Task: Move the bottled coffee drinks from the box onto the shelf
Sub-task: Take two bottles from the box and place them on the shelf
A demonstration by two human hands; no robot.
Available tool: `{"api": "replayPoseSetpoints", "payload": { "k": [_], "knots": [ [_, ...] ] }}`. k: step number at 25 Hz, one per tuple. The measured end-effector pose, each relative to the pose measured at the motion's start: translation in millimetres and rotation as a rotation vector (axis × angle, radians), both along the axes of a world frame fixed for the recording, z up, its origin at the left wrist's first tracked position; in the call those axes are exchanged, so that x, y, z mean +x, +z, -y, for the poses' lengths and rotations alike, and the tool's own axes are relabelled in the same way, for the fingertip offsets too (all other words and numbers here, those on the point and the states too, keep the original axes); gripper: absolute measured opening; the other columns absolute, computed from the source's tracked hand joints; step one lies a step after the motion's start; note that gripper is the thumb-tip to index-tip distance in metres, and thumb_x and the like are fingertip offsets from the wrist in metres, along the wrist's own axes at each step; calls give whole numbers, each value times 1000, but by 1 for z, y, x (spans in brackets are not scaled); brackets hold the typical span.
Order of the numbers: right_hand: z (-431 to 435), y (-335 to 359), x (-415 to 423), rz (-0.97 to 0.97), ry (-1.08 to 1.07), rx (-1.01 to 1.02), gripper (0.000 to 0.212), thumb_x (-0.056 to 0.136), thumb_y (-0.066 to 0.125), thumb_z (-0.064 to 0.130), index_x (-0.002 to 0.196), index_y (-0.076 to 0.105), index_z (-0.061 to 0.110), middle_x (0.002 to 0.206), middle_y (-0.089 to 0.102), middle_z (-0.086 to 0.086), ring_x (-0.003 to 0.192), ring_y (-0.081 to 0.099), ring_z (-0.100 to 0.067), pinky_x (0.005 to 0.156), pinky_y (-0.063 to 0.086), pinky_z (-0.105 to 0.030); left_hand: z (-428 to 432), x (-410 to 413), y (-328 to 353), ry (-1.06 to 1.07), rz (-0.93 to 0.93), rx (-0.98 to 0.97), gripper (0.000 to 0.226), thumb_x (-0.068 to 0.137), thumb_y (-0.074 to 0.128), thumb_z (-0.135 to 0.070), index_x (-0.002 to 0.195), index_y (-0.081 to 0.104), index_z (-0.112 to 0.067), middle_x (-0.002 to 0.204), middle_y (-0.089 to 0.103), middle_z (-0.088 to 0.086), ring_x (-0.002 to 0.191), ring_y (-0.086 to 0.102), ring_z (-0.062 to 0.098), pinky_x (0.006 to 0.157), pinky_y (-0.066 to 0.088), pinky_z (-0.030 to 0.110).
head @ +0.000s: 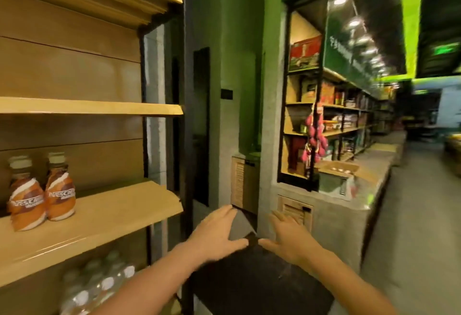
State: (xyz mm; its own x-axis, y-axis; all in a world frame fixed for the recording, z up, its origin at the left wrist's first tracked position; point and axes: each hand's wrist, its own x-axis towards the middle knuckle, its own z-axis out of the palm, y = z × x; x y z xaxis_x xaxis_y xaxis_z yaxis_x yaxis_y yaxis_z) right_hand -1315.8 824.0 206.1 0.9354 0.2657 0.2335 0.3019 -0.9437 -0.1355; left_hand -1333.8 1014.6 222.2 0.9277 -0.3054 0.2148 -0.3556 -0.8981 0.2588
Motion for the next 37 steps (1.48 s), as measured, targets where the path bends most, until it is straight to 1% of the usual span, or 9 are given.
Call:
{"api": "replayPoseSetpoints", "payload": {
  "k": [3,5,8,11,14,19,25,31,37],
  "knots": [
    [102,5,-17,-23,-199,35,77,89,47,56,150,12,24,160,9,-2,146,11,-26,120,11,-45,100,3,9,-177,-2,-20,76,89,52,-50,150,15,-21,158,13,0,145,14,16,117,15,32],
    [168,8,-28,-7,-272,32,75,90,49,52,150,13,23,159,12,-2,146,14,-25,119,13,-44,163,9,13,-290,-29,-56,69,89,55,-44,147,23,-23,154,25,-1,142,24,17,114,22,34],
    [260,15,-41,17,-361,2,73,90,47,53,149,19,21,158,18,-3,144,20,-25,117,16,-44,264,24,15,-419,-60,-104,66,85,59,-47,142,33,-28,147,38,-4,136,36,19,110,35,40],
    [347,25,-47,27,-459,-51,74,90,45,55,149,21,17,158,18,-6,144,20,-26,118,17,-44,365,36,14,-409,-58,-108,74,86,58,-46,147,25,-18,153,27,0,140,29,22,112,30,38],
    [418,36,-44,40,-477,-77,72,92,46,51,149,19,16,157,20,-6,144,21,-25,117,19,-43,453,53,13,-408,-35,-73,82,86,56,-50,149,17,-15,157,18,4,143,21,21,113,25,36],
    [509,44,-4,21,-502,-78,72,92,45,50,149,17,17,157,19,-4,144,19,-25,117,15,-41,565,114,14,-466,-18,-54,80,84,56,-54,147,22,-19,149,34,3,133,38,20,104,38,34],
    [606,28,121,-11,-544,-85,72,92,44,51,150,15,17,159,11,-6,146,12,-25,120,11,-44,661,244,2,-494,44,-66,78,81,58,-53,145,25,-24,142,41,0,124,45,17,97,44,31],
    [687,47,303,25,-520,-88,71,93,46,50,149,19,16,157,19,-5,145,18,-24,118,12,-44,742,432,16,-447,32,-71,84,78,56,-59,146,26,-19,150,33,1,134,36,20,107,38,39],
    [778,39,464,9,-491,-77,74,90,48,52,147,22,13,156,21,-8,143,21,-26,117,15,-48,829,578,13,-434,-8,-101,78,72,61,-57,137,38,-20,137,48,4,122,47,22,98,44,42]
  ]
}}
